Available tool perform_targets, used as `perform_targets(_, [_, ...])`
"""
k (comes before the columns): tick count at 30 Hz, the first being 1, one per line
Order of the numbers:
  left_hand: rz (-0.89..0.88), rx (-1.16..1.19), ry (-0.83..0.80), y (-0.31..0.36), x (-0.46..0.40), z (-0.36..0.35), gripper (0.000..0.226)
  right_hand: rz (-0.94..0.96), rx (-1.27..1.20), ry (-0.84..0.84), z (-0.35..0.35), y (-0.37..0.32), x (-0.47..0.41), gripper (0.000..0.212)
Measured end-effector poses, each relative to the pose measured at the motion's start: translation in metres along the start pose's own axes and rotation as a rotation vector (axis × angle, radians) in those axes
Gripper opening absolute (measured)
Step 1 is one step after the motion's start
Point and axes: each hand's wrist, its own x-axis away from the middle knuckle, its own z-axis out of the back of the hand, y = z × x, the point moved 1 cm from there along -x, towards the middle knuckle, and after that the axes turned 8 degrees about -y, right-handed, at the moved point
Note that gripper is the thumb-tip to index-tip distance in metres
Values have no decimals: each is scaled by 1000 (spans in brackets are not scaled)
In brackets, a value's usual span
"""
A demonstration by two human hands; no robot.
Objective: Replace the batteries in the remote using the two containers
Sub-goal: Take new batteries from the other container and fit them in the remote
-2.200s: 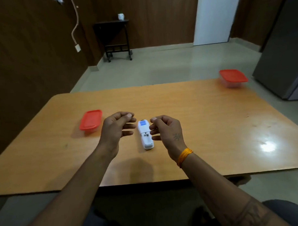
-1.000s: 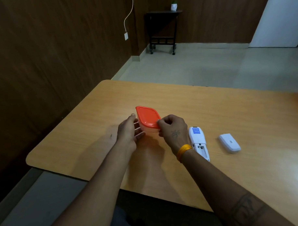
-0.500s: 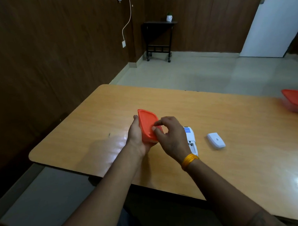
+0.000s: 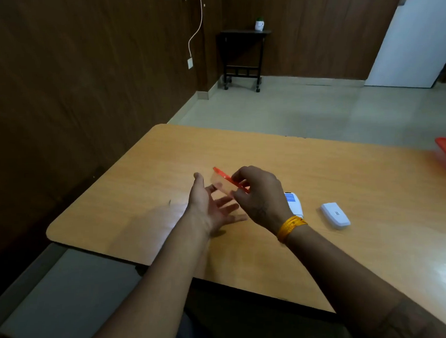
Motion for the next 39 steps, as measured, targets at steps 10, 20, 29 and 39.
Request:
perform_targets(10, [10, -109, 50, 17, 6, 4, 62, 263, -58, 10, -23, 19, 19, 29])
perform_targets(20, [-11, -101, 47, 6, -2, -6, 73, 323, 140, 67, -44, 21, 27, 42])
perform_targets(29, [-145, -26, 217, -2, -6, -8, 41, 286, 7, 288, -48, 17, 27, 34])
perform_targets(39, [-138, -159, 100, -8, 7, -17, 50, 115, -121, 398, -41, 23, 19, 19])
